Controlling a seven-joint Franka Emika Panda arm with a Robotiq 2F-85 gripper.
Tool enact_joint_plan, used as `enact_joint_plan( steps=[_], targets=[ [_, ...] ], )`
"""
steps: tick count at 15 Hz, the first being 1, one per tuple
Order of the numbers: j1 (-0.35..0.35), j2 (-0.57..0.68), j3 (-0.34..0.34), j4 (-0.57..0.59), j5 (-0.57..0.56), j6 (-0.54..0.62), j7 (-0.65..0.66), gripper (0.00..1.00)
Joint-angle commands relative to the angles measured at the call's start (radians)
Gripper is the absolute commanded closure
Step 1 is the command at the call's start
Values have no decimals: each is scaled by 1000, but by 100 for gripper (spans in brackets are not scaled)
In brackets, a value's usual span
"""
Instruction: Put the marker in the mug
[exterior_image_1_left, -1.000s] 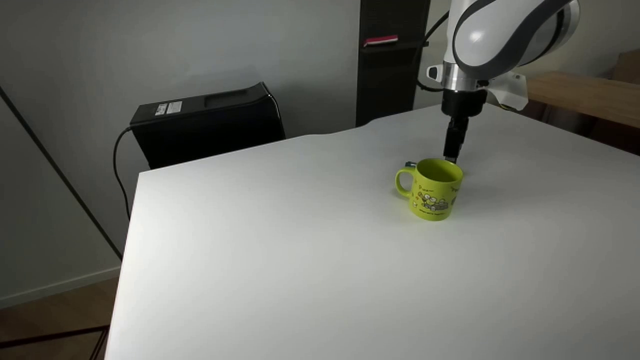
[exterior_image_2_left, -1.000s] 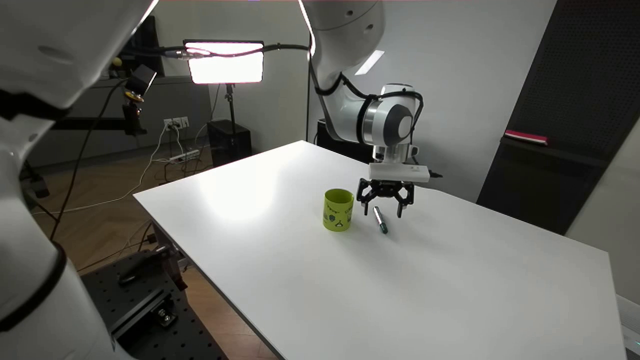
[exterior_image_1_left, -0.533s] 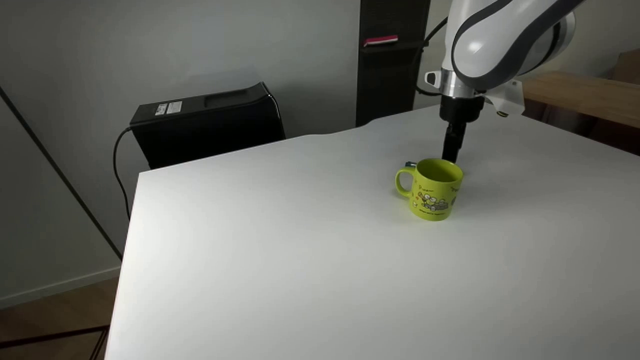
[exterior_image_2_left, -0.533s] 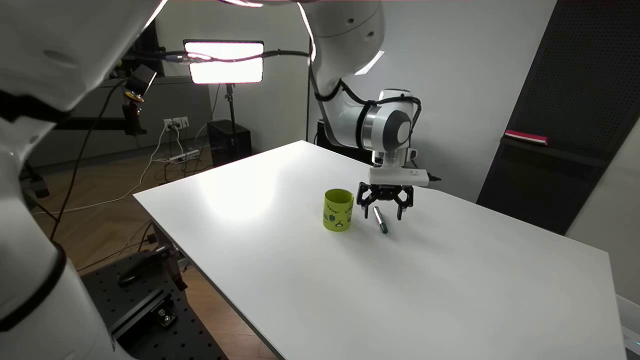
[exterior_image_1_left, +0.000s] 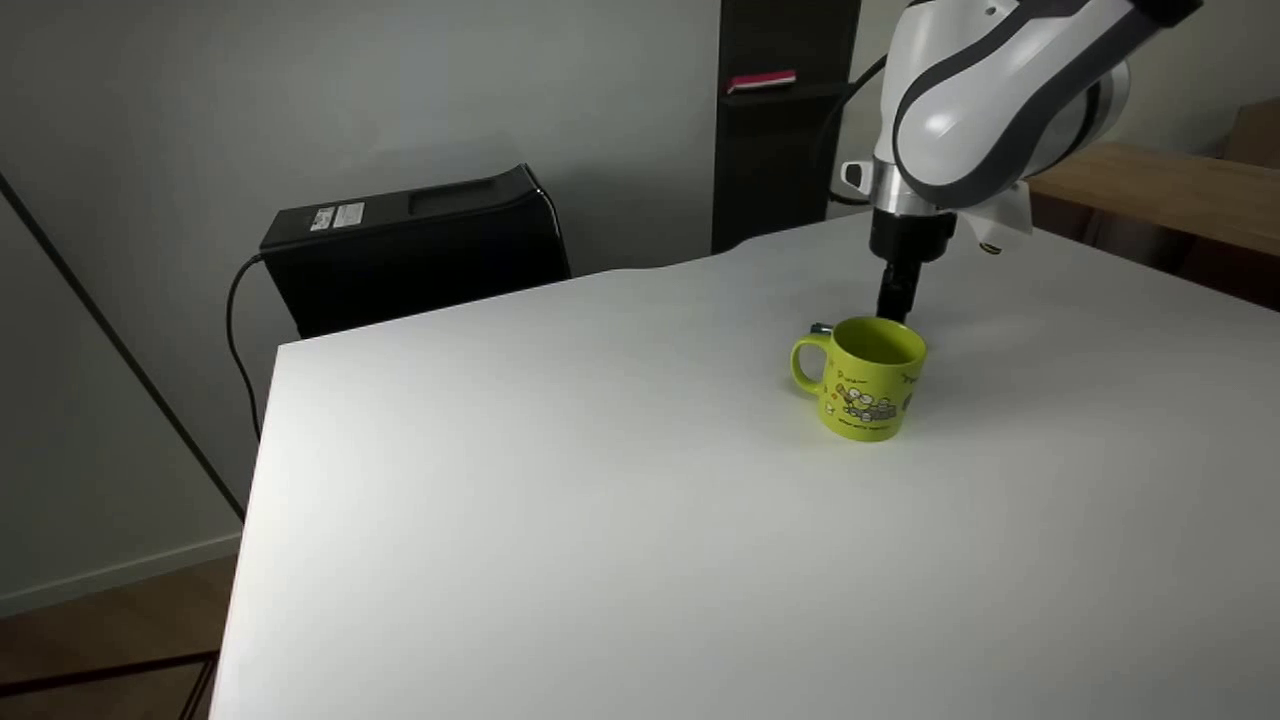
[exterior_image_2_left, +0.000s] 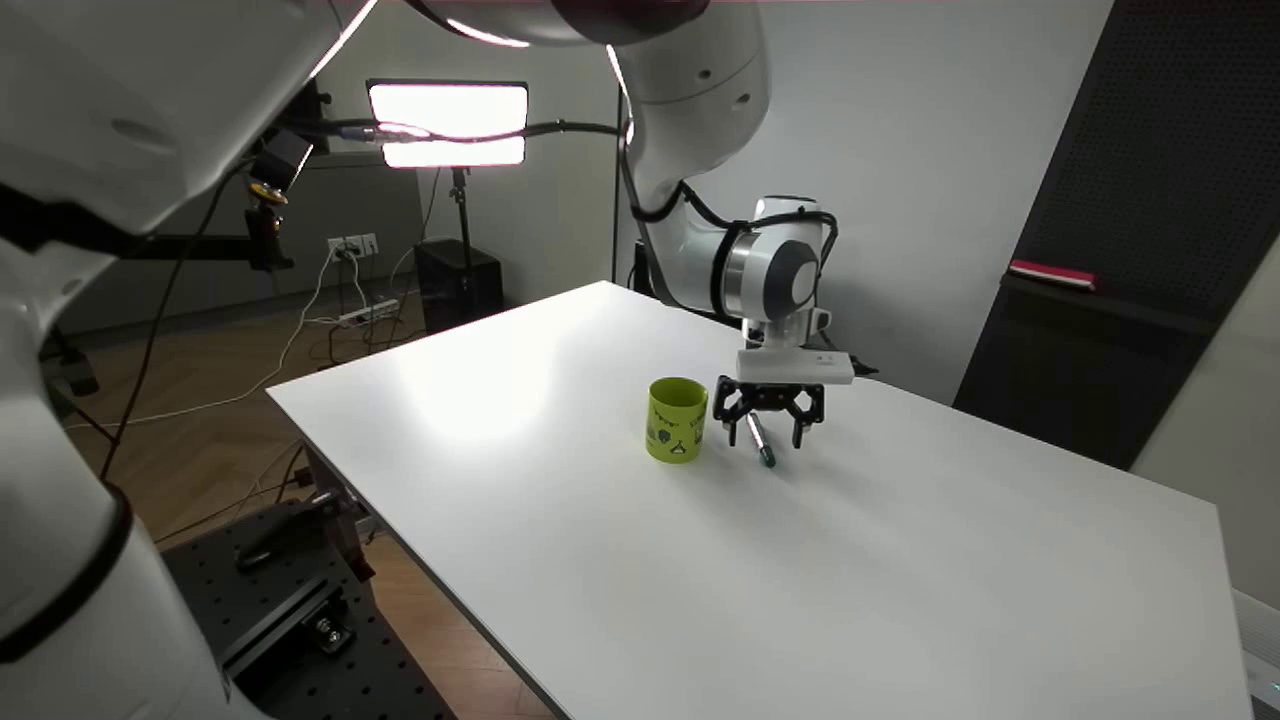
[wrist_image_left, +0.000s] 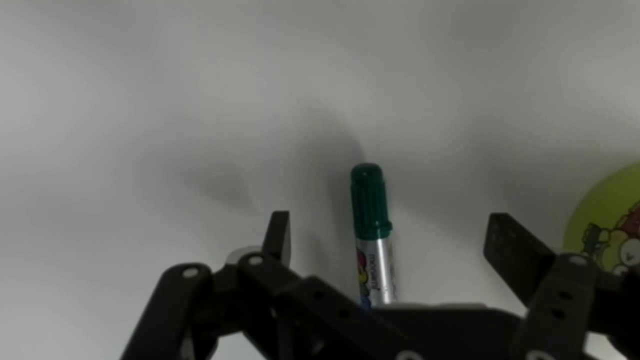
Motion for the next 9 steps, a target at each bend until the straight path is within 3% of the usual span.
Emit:
enact_joint_plan(
  steps=[1,2,9],
  targets=[
    [12,37,-10,54,-27,2,25,0],
    [13,42,-11,58,-29,4,27,19],
    [18,62,-16,84,-30,6,33,67]
  ],
)
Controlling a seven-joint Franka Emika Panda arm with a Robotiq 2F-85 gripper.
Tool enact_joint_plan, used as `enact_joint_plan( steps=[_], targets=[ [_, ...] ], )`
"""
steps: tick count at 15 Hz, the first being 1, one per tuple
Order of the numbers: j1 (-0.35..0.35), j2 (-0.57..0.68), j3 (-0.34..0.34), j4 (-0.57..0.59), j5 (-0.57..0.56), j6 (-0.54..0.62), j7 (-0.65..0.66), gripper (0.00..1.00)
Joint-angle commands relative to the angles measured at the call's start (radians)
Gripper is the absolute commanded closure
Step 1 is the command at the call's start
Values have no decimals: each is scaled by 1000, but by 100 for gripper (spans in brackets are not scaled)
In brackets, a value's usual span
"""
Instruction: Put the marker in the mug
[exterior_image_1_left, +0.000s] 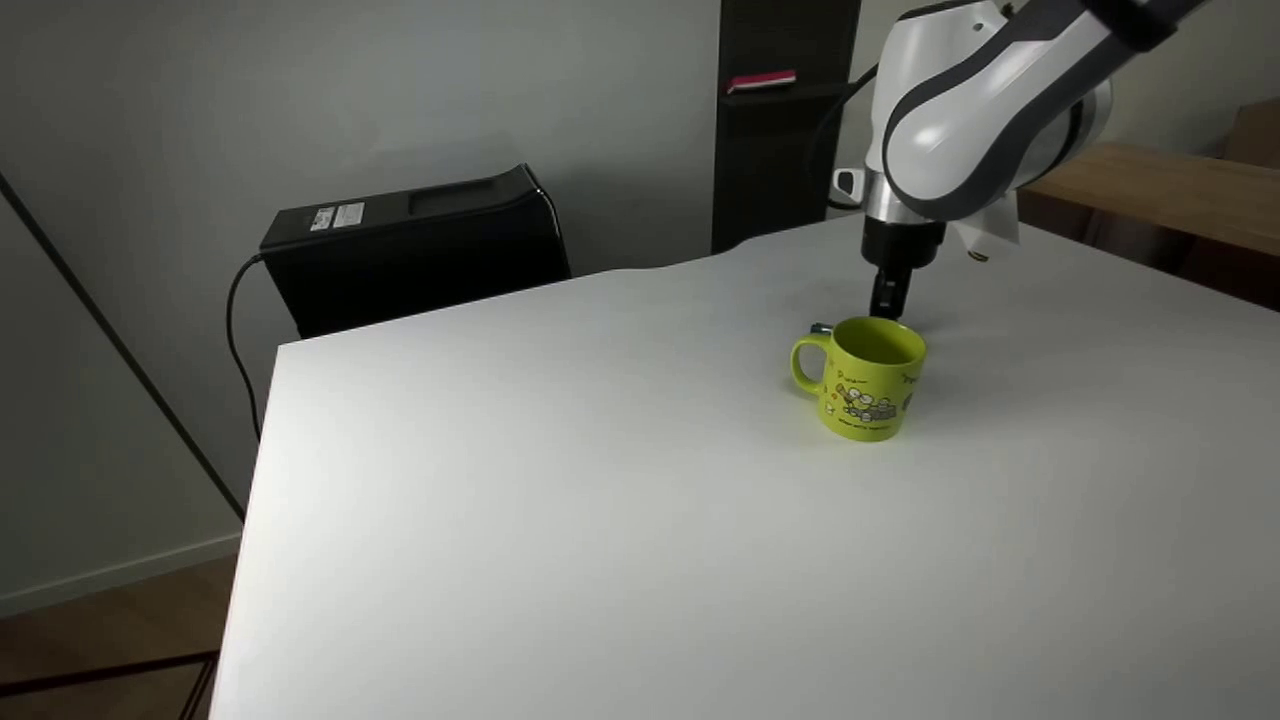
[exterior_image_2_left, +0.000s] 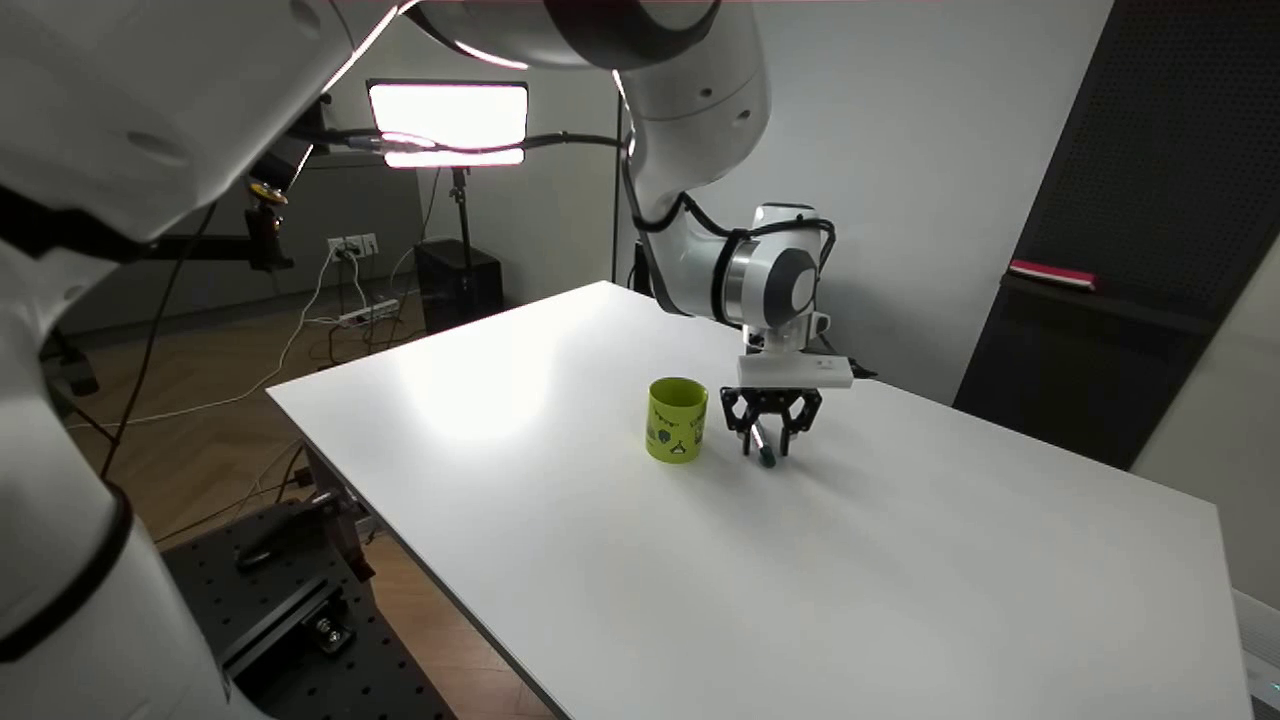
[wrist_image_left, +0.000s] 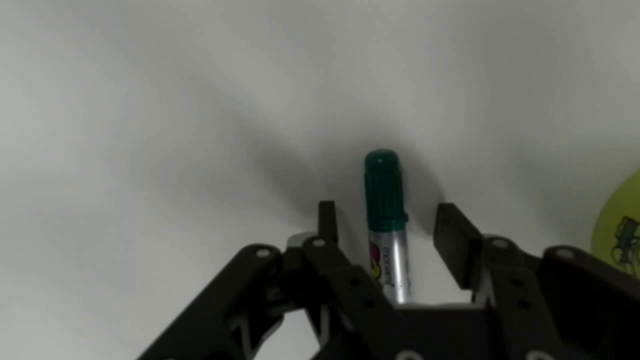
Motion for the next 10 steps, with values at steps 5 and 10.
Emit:
enact_joint_plan(
  steps=[5,10],
  targets=[
    [22,26,-30,69,-21,-53,63,99],
    [26,2,-42,97,-21,-162,77,95]
  ],
)
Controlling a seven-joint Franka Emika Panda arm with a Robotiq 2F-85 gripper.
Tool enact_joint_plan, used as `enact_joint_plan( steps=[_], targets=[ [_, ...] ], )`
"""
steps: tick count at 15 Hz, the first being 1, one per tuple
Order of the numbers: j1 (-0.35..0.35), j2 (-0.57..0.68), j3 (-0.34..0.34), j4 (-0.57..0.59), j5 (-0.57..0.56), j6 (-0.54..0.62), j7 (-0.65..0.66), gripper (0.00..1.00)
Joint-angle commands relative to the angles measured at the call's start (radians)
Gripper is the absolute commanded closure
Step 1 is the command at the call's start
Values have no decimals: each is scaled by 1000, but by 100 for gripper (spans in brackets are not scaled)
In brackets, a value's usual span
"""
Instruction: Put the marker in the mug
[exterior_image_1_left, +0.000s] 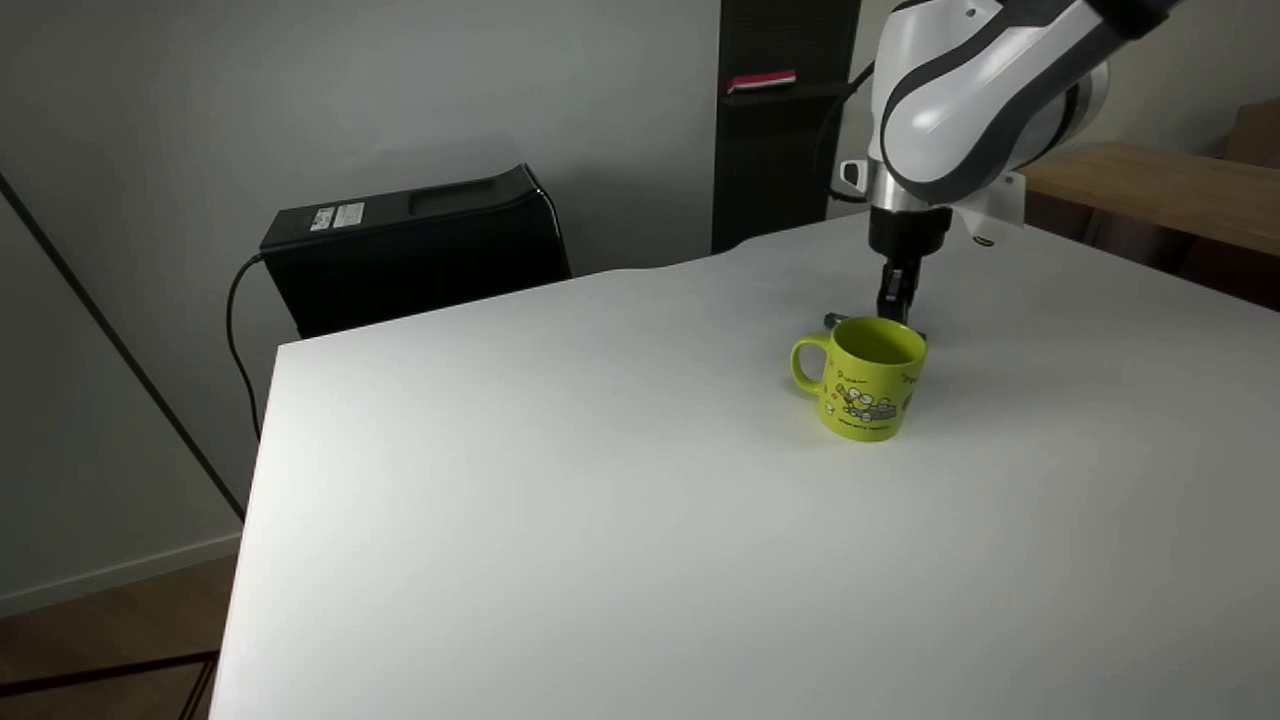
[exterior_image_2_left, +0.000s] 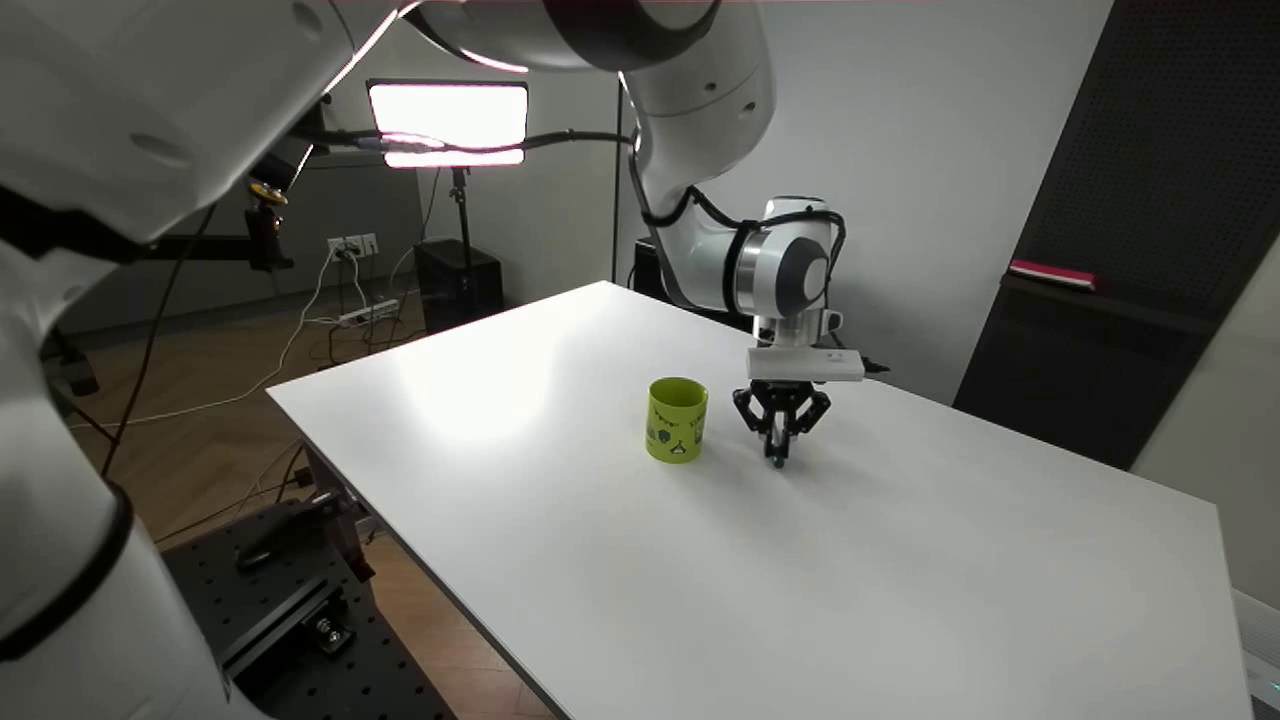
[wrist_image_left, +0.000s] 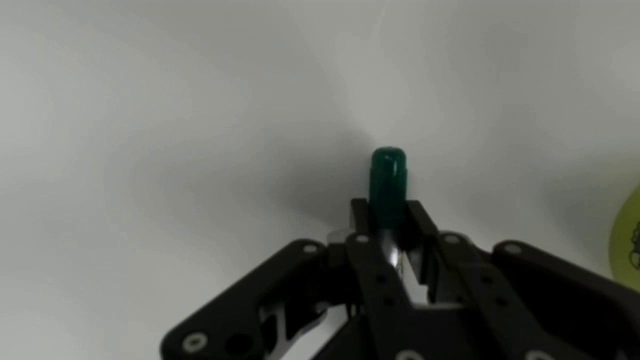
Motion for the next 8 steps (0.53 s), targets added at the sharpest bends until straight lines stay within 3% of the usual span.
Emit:
enact_joint_plan(
  steps=[1,8],
  targets=[
    [15,-12,-16,56,-22,-108,40,95],
    [13,-66,-3,114,-5,-339,30,95]
  ],
)
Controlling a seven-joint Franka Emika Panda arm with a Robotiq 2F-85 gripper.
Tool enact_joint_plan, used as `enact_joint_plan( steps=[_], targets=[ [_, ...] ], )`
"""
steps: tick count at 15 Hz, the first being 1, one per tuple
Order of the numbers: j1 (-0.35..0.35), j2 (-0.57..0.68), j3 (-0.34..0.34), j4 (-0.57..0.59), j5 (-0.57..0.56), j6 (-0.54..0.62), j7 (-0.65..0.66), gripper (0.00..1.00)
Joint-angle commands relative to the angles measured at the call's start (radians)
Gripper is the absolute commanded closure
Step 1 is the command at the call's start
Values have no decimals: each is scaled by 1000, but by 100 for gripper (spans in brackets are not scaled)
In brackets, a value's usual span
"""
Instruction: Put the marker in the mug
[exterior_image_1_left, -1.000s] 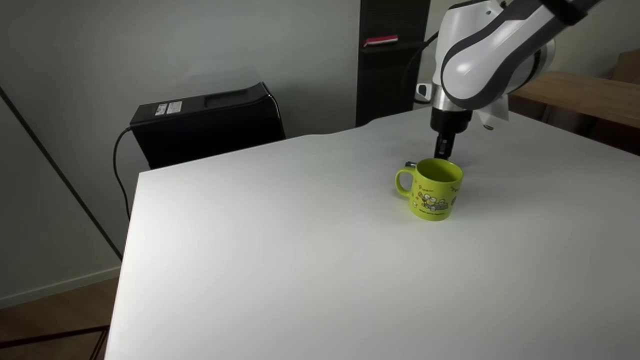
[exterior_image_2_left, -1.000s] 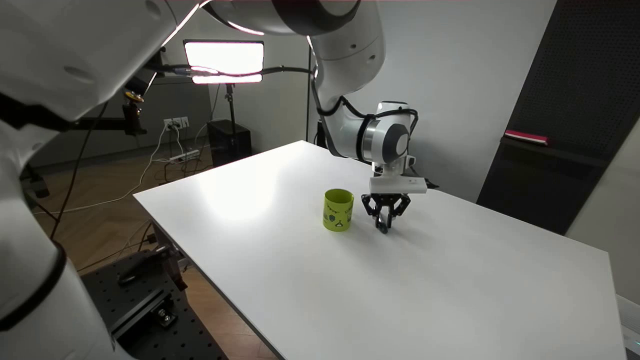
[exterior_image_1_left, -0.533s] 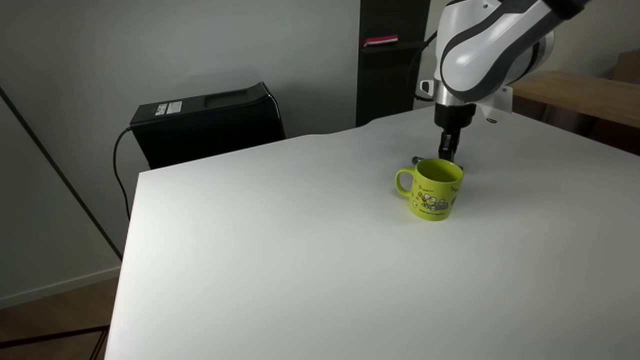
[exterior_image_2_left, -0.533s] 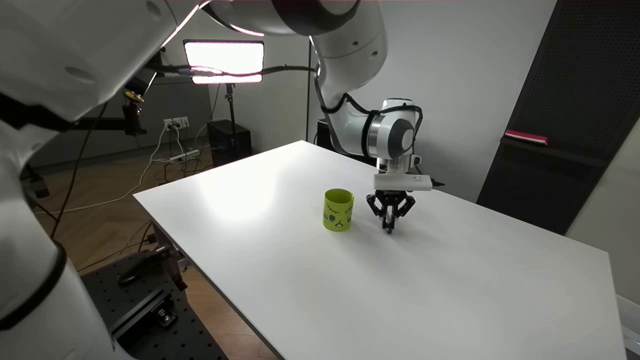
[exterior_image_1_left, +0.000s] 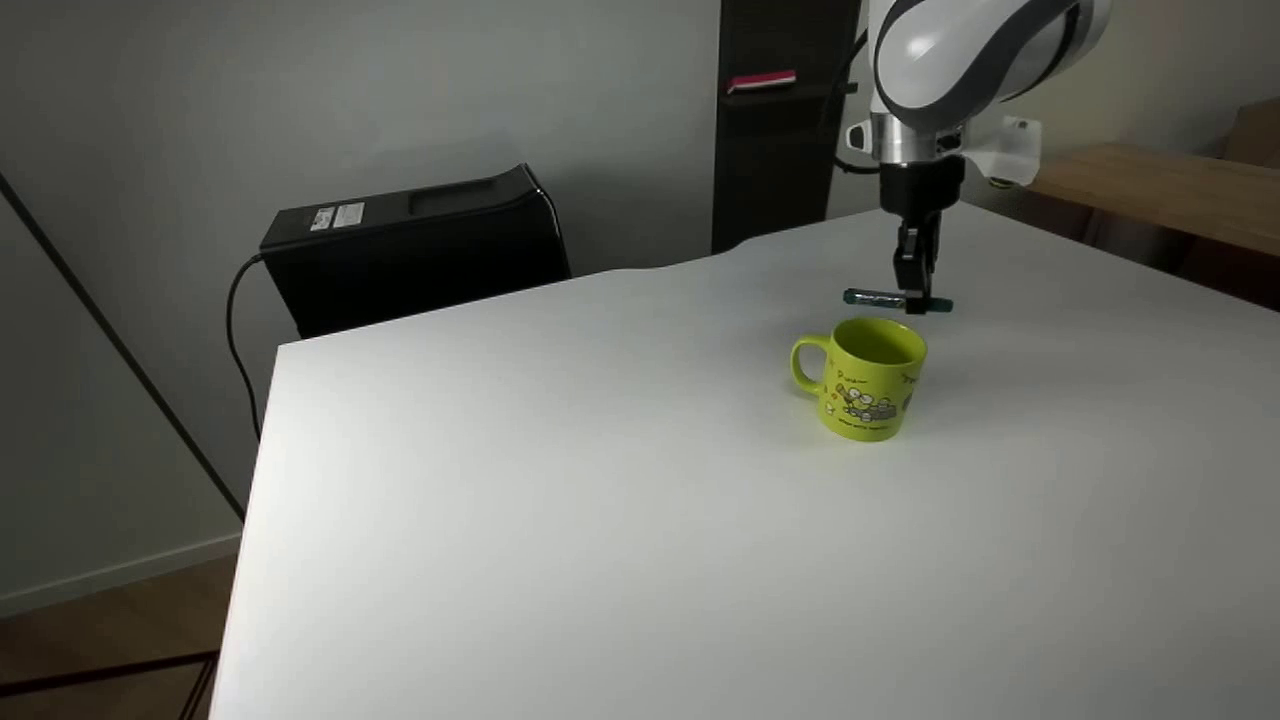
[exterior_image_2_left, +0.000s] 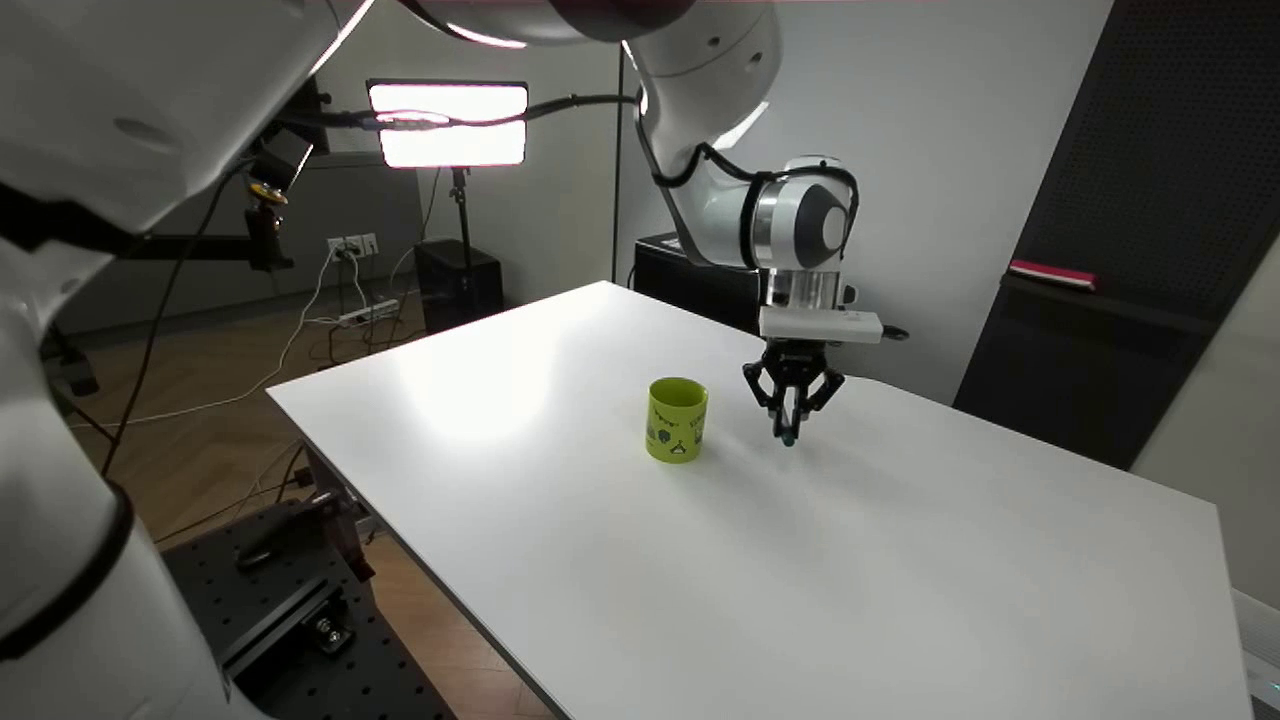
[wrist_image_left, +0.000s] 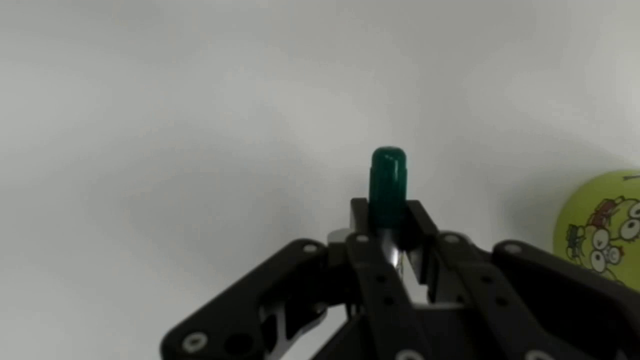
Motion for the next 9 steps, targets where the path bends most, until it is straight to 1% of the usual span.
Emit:
enact_joint_plan(
  steps=[1,9],
  targets=[
    [7,-25,5,52,2,-146,24,95],
    [-2,-23,46,171,50,-437,-11,95]
  ],
)
